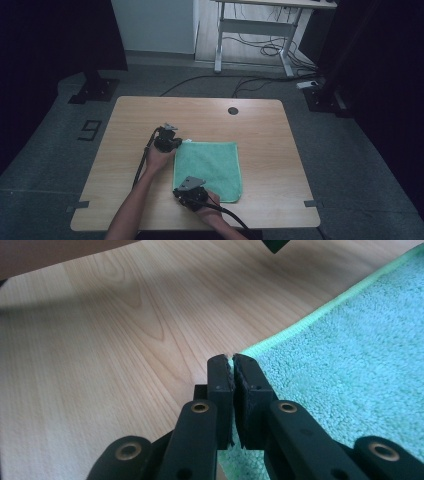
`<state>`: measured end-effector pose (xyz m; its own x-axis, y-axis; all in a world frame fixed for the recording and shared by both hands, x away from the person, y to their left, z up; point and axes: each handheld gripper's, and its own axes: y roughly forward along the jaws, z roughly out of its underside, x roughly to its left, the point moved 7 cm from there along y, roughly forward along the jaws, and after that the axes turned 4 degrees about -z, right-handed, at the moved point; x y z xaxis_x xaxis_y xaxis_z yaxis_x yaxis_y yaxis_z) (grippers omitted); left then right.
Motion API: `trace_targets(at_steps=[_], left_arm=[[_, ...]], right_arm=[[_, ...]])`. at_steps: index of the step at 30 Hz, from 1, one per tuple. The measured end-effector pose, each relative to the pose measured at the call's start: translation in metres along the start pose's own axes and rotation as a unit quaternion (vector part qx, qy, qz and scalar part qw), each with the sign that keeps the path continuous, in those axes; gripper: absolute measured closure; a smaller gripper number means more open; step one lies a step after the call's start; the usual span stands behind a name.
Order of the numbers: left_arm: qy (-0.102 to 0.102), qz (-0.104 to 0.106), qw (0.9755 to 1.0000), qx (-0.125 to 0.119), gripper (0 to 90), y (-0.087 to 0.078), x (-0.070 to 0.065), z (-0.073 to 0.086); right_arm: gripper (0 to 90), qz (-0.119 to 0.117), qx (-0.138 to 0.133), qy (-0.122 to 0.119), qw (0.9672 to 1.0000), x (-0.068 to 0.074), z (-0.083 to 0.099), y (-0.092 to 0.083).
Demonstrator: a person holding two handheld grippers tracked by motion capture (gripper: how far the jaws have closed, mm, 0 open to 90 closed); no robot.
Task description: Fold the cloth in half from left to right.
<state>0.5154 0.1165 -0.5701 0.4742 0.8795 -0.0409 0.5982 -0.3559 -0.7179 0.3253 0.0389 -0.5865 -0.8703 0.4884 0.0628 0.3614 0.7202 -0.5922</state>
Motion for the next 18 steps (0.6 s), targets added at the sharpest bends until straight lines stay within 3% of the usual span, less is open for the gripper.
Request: trace_targets(at_steps=[5,18], left_arm=[[0.011,0.002,0.9999,-0.012,86.9,-0.014,-0.007,-0.014],[0.0,0.005,0.9996,-0.027,87.0,-0.043,-0.011,-0.035]], right_arm=[[85.5,0.001,-0.021,0.006,0.9998,0.002,-0.007,-0.005],[85.5,0.002,-0.054,0.013,0.9985,0.005,-0.024,-0.02]])
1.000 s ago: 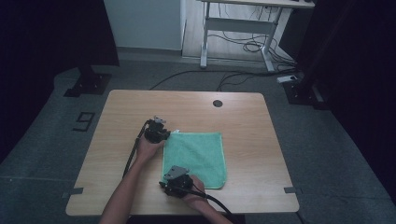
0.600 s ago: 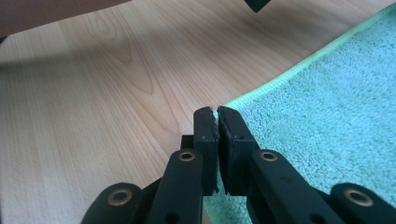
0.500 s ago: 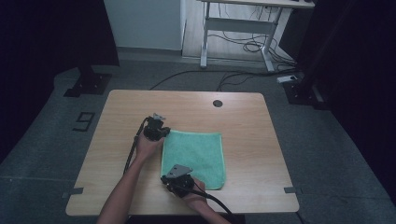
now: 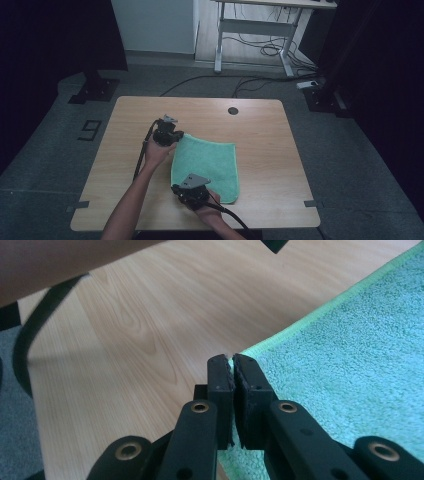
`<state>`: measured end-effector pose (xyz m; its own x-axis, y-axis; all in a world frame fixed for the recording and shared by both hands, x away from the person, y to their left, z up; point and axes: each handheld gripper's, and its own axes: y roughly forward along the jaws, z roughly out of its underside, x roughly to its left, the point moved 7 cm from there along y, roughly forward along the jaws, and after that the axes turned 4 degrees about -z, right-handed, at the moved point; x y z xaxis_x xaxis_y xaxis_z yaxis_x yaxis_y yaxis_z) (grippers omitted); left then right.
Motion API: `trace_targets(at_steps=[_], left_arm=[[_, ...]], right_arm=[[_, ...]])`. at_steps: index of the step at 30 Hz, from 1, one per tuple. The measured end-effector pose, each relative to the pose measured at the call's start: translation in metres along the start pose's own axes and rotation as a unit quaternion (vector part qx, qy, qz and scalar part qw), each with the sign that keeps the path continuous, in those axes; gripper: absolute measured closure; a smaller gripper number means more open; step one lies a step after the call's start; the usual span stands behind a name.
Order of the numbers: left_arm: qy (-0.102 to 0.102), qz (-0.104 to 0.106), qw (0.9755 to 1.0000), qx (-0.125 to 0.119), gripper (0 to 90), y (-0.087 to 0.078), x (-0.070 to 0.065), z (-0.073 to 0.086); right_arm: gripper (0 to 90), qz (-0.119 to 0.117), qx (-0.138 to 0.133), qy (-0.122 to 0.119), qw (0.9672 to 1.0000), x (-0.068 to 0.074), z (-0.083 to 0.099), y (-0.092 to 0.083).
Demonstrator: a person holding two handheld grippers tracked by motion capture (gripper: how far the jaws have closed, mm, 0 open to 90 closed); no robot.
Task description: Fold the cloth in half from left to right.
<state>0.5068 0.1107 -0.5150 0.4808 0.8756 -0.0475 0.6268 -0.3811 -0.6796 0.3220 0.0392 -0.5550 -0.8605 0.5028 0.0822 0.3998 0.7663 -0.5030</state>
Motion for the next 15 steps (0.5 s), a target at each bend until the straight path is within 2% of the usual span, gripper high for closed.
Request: trace_targets(at_steps=[2,5,11,15], left_arm=[[-0.01,0.004,0.9999,-0.008,87.0,-0.007,0.003,-0.006],[-0.011,0.003,0.9999,-0.009,87.0,-0.012,0.004,-0.009],[-0.01,0.004,0.9999,-0.005,87.0,-0.011,0.002,-0.006],[0.002,-0.006,1.0,-0.006,87.0,-0.02,0.003,-0.015]], right_arm=[[85.6,0.0,-0.006,-0.004,1.0,0.002,-0.008,-0.002],[85.5,-0.001,-0.015,-0.009,0.9998,0.005,-0.015,-0.006],[85.6,-0.002,-0.011,-0.005,0.9999,0.004,-0.013,-0.005],[85.6,-0.006,-0.012,-0.012,0.9998,0.007,-0.019,-0.002]])
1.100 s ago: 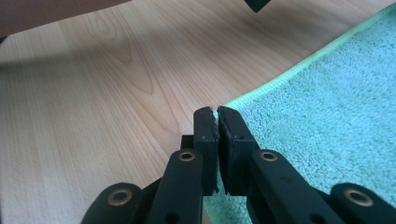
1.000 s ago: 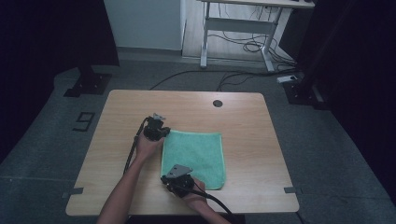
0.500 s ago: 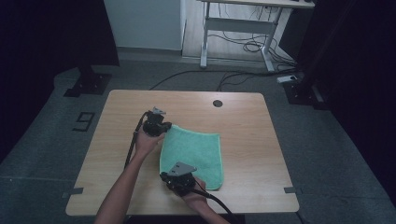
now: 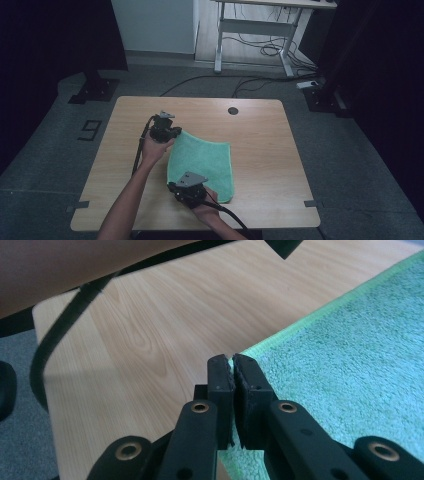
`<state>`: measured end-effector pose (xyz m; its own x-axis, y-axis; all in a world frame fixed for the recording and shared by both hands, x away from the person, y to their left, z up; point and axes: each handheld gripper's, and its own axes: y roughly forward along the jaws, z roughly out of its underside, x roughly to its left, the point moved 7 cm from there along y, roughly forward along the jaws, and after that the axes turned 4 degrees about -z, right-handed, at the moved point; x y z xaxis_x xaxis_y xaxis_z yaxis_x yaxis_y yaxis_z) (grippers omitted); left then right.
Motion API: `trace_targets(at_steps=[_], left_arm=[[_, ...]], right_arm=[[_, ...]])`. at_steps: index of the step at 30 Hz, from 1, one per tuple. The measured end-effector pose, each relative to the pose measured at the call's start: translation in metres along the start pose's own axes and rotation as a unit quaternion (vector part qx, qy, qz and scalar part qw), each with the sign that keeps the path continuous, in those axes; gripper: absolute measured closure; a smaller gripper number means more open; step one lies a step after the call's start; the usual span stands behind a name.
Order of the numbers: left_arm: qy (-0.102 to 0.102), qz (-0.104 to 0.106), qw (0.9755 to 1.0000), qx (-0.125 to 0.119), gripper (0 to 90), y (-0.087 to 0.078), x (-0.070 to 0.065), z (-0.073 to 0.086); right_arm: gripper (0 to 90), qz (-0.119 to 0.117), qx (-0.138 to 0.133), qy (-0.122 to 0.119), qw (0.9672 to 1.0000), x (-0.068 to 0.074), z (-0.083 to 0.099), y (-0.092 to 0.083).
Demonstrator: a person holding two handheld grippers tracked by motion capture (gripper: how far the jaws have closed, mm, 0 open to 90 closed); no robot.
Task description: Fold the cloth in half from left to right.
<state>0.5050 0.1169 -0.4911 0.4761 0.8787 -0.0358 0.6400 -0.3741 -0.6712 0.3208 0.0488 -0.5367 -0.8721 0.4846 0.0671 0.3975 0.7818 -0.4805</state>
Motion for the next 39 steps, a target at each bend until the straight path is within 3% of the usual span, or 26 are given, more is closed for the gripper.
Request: trace_targets(at_steps=[5,14,19,22,26,29,34,39], left_arm=[[0.013,-0.007,0.9999,-0.007,86.8,-0.015,0.0,-0.015],[0.004,-0.004,0.9999,0.012,86.7,-0.002,-0.002,-0.001],[0.002,-0.004,0.9999,0.013,86.7,-0.001,0.0,-0.001],[0.0,-0.007,0.9999,0.009,86.7,-0.009,0.005,-0.005],[-0.002,-0.012,0.9999,0.0,86.7,-0.02,0.009,-0.01],[-0.001,-0.011,0.9999,0.006,86.7,-0.017,0.007,-0.007],[-0.002,-0.009,0.9999,0.013,86.7,-0.011,0.005,0.0],[-0.01,-0.019,0.9998,-0.004,86.8,-0.028,0.017,-0.008]], right_arm=[[85.6,-0.009,-0.019,-0.004,0.9998,0.004,-0.021,-0.006],[85.5,-0.023,-0.008,0.024,0.9994,0.003,-0.001,0.0],[85.6,-0.023,-0.014,0.024,0.9993,0.005,-0.003,0.001],[85.7,-0.032,-0.021,0.03,0.9988,0.006,-0.011,0.001],[85.7,-0.035,-0.037,0.02,0.9985,0.014,-0.025,-0.002],[85.7,-0.027,-0.034,0.011,0.999,0.016,-0.023,-0.003],[85.8,-0.029,-0.03,0.019,0.999,0.015,-0.016,0.0],[85.8,-0.034,-0.039,0.008,0.9986,0.021,-0.031,0.005]])
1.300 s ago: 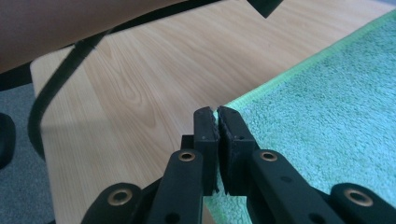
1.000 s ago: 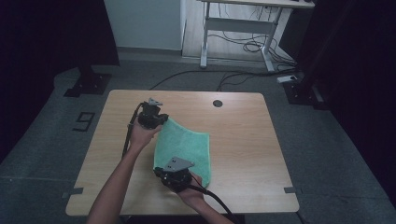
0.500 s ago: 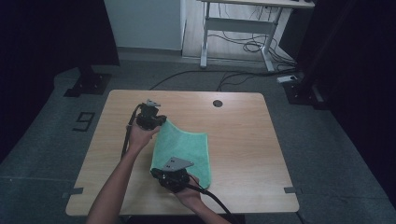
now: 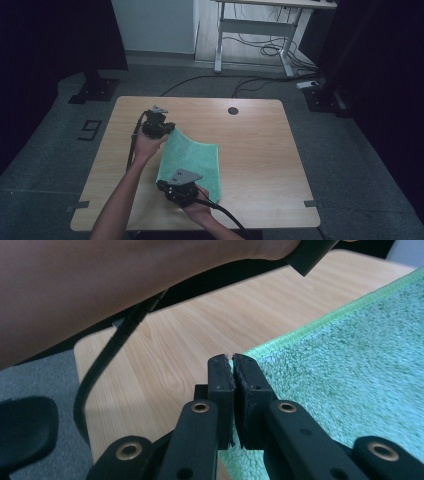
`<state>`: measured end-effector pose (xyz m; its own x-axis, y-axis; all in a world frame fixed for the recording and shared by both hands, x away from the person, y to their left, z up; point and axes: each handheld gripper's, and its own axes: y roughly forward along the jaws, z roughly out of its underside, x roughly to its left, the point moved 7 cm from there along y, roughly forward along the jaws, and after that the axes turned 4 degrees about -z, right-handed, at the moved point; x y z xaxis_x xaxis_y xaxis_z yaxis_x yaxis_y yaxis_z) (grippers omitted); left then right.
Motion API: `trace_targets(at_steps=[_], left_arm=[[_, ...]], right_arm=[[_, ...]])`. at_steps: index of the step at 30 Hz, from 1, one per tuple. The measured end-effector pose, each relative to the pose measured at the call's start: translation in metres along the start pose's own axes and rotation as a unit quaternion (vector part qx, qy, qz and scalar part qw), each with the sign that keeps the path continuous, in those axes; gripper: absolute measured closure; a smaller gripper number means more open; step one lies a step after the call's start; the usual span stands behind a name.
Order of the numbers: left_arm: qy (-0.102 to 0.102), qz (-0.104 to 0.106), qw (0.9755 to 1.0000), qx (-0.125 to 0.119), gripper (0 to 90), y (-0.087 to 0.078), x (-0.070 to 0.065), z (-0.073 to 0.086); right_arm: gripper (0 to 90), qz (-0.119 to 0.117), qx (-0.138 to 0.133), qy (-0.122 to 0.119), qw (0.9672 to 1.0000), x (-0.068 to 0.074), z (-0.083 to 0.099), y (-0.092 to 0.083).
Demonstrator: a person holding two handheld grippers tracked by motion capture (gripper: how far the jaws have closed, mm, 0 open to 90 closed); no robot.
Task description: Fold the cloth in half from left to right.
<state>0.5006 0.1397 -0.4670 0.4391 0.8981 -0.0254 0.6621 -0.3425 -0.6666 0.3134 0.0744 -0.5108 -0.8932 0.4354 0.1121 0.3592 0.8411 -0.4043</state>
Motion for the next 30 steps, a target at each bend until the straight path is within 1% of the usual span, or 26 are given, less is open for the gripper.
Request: trace_targets(at_steps=[2,4,8,13,16,19,22,25,28,30], left_arm=[[-0.003,-0.002,1.0,-0.003,86.7,-0.004,0.004,-0.002],[-0.003,-0.003,1.0,-0.002,86.7,-0.004,0.003,-0.001],[0.004,0.001,1.0,0.007,86.7,0.006,-0.006,0.006],[0.006,0.005,0.9997,0.021,86.6,0.024,-0.016,0.01],[0.007,0.009,0.9996,0.026,86.6,0.032,-0.023,0.011],[0.008,0.011,0.9994,0.031,86.6,0.039,-0.029,0.012],[0.012,0.012,0.9993,0.035,86.6,0.044,-0.035,0.013],[0.012,0.015,0.9991,0.038,86.7,0.047,-0.04,0.013],[0.013,0.017,0.999,0.039,86.7,0.049,-0.043,0.013],[0.015,0.017,0.999,0.039,86.7,0.05,-0.044,0.013]], right_arm=[[85.8,-0.001,-0.006,-0.004,1.0,0.004,-0.006,0.001],[85.8,0.001,-0.01,-0.012,0.9999,0.007,-0.009,0.0],[85.8,0.005,-0.003,-0.012,0.9999,0.007,-0.004,-0.003],[85.8,0.011,0.001,-0.001,0.9999,0.001,0.008,-0.01],[86.3,0.014,0.002,0.01,0.9999,-0.003,0.014,-0.015],[86.7,0.012,0.004,0.016,0.9998,-0.005,0.022,-0.02],[87.3,0.02,0.006,0.017,0.9996,-0.007,0.029,-0.023],[88.3,0.024,0.008,0.031,0.9992,-0.013,0.034,-0.023],[88.6,0.026,0.009,0.038,0.9989,-0.016,0.038,-0.023],[88.7,0.027,0.005,0.037,0.9989,-0.016,0.037,-0.025]])
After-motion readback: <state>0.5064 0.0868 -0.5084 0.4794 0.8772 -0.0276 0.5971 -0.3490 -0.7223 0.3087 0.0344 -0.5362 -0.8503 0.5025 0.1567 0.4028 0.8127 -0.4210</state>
